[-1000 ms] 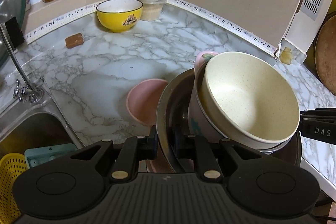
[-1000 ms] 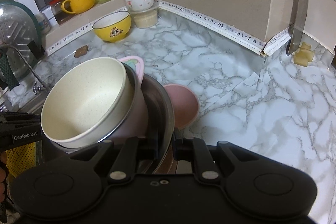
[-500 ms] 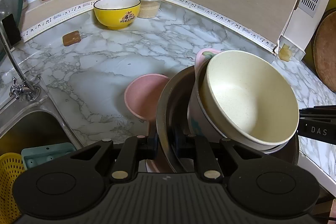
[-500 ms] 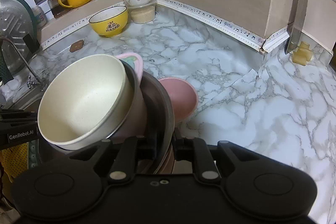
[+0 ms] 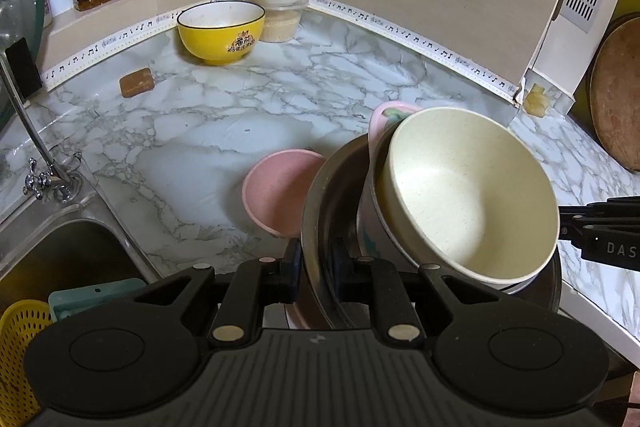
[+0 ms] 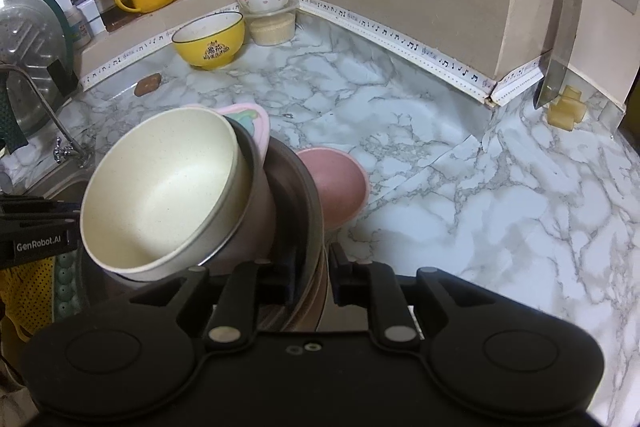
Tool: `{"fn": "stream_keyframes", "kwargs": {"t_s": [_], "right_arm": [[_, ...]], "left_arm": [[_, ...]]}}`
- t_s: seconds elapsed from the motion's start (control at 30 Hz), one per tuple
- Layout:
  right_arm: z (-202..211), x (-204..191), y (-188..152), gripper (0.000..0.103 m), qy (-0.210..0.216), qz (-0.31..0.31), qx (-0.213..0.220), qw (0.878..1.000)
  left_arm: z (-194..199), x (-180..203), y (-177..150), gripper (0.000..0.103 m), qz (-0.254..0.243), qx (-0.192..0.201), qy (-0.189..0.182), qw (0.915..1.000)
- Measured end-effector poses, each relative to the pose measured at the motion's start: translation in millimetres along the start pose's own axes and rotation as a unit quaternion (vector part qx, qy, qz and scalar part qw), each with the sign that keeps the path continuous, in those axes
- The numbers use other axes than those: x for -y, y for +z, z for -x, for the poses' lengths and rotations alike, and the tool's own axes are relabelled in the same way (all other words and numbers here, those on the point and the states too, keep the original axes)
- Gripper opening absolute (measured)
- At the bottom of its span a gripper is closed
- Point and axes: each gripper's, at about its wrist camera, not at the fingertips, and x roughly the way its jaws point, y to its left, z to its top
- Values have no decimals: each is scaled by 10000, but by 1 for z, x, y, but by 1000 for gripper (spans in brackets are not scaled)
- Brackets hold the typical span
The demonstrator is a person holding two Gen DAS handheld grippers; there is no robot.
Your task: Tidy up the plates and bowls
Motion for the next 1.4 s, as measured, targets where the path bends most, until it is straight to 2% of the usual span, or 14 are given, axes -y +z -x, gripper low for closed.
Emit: {"fn": "stream_keyframes", "kwargs": {"t_s": [0.1,0.17,0.23,0.3,0.33,0.37,0.47,0.57,0.7,0.77,0.87,1.17,1.23,1.4], "right_arm": [[8,1,-1,19,-14,43,64,10000],[12,1,-1,20,-33,65,103,9999],[19,1,-1,21,-50,111,148,9998],[27,2,-2,24,-67,124,214,9997],[32,2,-3,31,-85,115,259,9996],[36,3,-3,43,-89,105,299,9995],[51,2,-5,70,-116,117,520,9985],[66,-1,-9,83,-145,186,719,9971],[84,-5,-14,92,-98,215,941,9953],[93,-6,-17,99,-35,152,1060,9942],[106,-6,-22,103,16,77,1248,9922],[134,0,-41,103,147,-208,1696,9852],[140,0,-45,103,124,-221,1790,9835],[151,2,-54,103,-19,-286,2001,9794]], "left_arm": [[6,1,1,16,-49,55,-2,10000],[11,3,1,22,-120,120,-7,9999],[19,5,0,39,-180,248,7,9995],[27,7,-1,49,-283,419,95,9987],[31,8,-1,52,-299,454,111,9985],[34,8,-2,52,-295,478,104,9984],[44,8,-2,55,-282,531,64,9982],[57,13,-4,63,-352,682,77,9970],[77,24,-6,69,-436,906,-14,9949],[83,30,-7,75,-466,955,-60,9943],[92,40,-11,78,-548,1073,-97,9927],[109,61,-22,92,-563,1277,-313,9897],[111,65,-26,103,-554,1312,-338,9892],[117,73,-34,103,-585,1324,-469,9884]]}}
